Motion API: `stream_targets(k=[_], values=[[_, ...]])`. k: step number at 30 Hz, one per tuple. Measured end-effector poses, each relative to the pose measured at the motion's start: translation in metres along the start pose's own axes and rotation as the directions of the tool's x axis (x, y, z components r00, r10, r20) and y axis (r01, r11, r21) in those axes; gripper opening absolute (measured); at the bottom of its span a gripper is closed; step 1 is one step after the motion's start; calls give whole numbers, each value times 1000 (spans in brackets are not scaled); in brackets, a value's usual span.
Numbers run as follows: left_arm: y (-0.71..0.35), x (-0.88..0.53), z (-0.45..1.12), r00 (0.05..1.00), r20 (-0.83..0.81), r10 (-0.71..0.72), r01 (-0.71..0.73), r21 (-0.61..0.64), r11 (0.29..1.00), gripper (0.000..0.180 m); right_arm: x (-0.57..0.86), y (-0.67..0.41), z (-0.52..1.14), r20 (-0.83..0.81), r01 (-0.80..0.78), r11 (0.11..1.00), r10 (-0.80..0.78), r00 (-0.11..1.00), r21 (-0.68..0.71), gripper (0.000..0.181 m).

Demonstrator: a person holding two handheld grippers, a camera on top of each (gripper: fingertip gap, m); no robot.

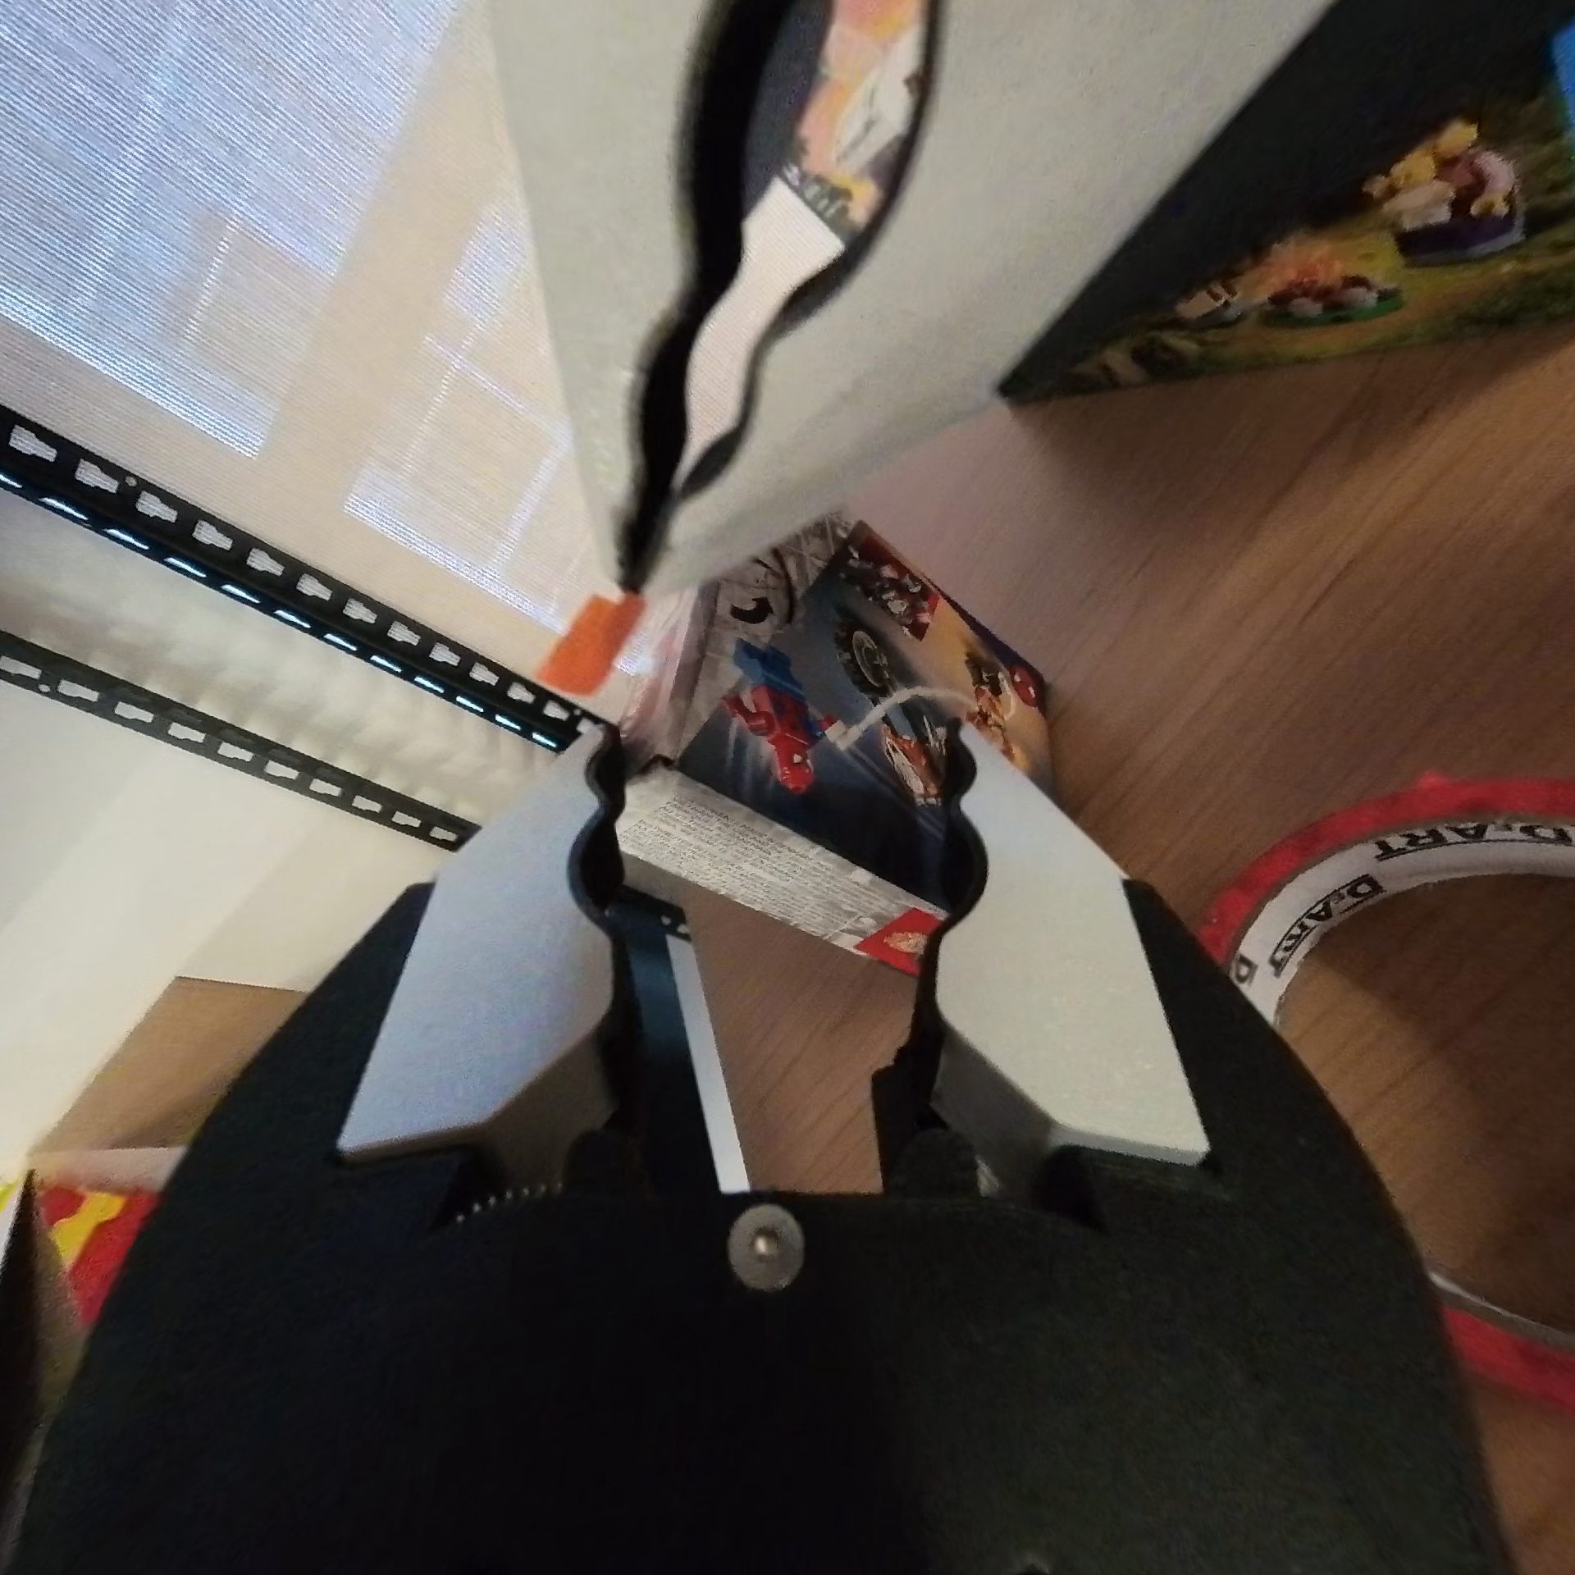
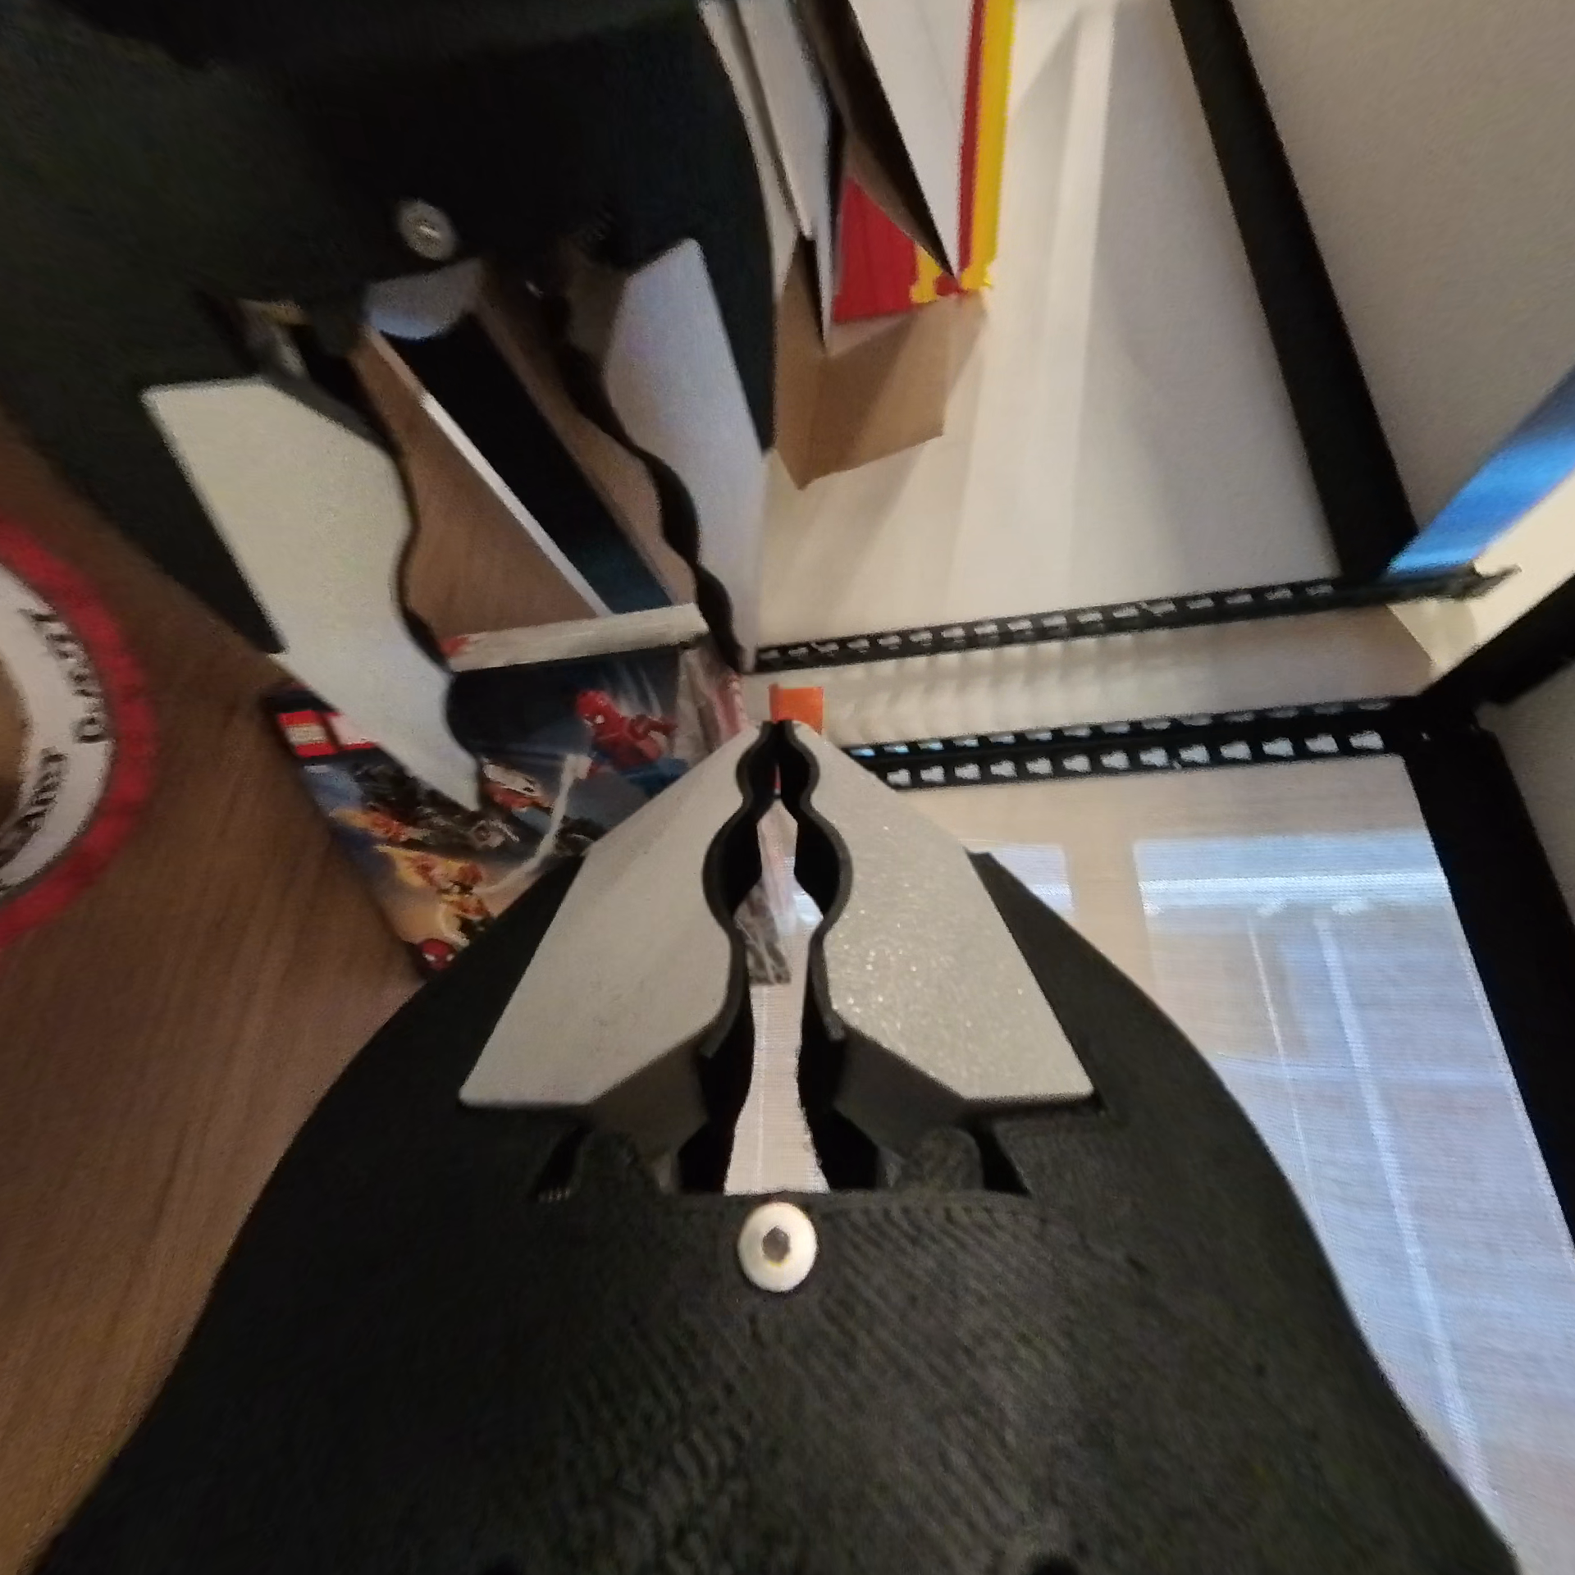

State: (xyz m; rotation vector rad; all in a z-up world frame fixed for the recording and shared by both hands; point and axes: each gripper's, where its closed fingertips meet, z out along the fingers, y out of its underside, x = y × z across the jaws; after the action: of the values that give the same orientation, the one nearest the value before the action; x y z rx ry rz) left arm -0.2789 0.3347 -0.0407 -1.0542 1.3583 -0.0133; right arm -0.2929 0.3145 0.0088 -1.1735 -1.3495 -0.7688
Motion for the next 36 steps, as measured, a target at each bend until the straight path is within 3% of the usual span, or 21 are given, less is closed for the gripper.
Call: stream_targets(k=[6,10,12,15,18,21,23,26,30,36], values=[[-3,-2,-13,998,-6,-63,63,18,998,75,-4,-7,-10,63,37,995,-43,997,91,0],[-19,-8,-37,958,-79,-274,282,116,952,63,11,-11,-16,43,72,989,-78,996,127,0],[-29,-22,-49,884,-134,-447,465,183,866,51,19,-12,-20,42,97,985,-104,994,146,0],[-43,-53,-57,673,-268,-689,740,248,625,26,23,-12,-23,35,172,973,-179,983,157,0],[-44,-73,-46,430,-400,-809,902,164,398,20,21,-11,-28,0,270,951,-273,962,153,0],[-43,-70,-26,265,-485,-833,952,-7,306,33,20,-6,-33,-43,336,933,-333,942,131,0],[-48,-73,-20,197,-538,-819,962,-56,268,40,20,-5,-35,-68,368,922,-362,930,123,0],[-54,-70,-18,230,-575,-785,937,-86,338,43,18,-5,-36,-65,378,918,-372,926,121,0],[-52,-68,-16,376,-527,-762,873,-76,483,43,16,-7,-35,-48,395,911,-393,918,119,0],[-45,-62,-8,416,-483,-771,839,-123,530,33,14,-7,-31,-40,412,902,-411,911,127,0]])
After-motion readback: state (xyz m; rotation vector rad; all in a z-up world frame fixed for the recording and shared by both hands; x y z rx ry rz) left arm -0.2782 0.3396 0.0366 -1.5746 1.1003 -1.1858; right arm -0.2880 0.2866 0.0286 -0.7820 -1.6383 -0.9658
